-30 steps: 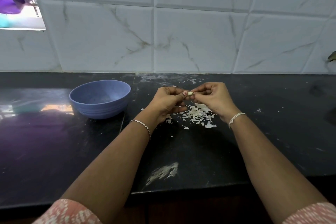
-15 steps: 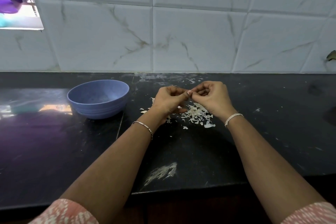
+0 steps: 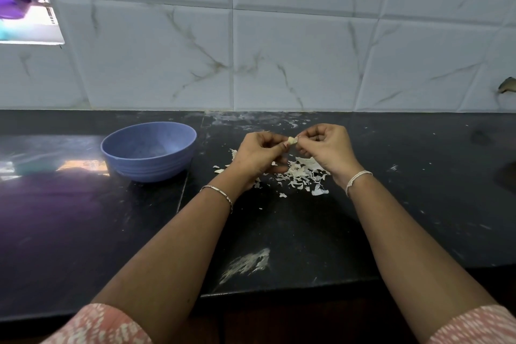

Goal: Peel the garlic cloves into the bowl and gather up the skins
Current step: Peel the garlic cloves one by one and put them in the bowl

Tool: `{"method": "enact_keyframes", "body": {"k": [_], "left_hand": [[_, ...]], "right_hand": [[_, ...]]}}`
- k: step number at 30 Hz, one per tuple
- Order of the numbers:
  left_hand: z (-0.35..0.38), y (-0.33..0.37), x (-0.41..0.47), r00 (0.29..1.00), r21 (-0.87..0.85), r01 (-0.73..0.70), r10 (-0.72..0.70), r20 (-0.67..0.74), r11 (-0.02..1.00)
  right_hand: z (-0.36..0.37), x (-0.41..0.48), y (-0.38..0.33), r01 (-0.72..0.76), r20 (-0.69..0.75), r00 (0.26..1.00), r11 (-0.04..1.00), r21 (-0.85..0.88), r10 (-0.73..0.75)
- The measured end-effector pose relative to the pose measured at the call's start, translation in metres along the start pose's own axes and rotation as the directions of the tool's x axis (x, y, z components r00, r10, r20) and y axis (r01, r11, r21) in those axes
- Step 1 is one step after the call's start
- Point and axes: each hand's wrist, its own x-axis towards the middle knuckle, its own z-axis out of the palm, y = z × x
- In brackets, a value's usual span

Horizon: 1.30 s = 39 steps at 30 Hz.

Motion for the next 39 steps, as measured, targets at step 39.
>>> {"method": "enact_keyframes", "body": {"k": [39], "left_hand": [[0.0, 0.002, 0.001, 0.995, 0.217, -0.064, 0.08, -0.066, 0.974]], "right_hand": [[-0.005, -0.003, -0.003, -0.087, 0.227, 0.973, 0.984, 0.158, 0.05]]}}
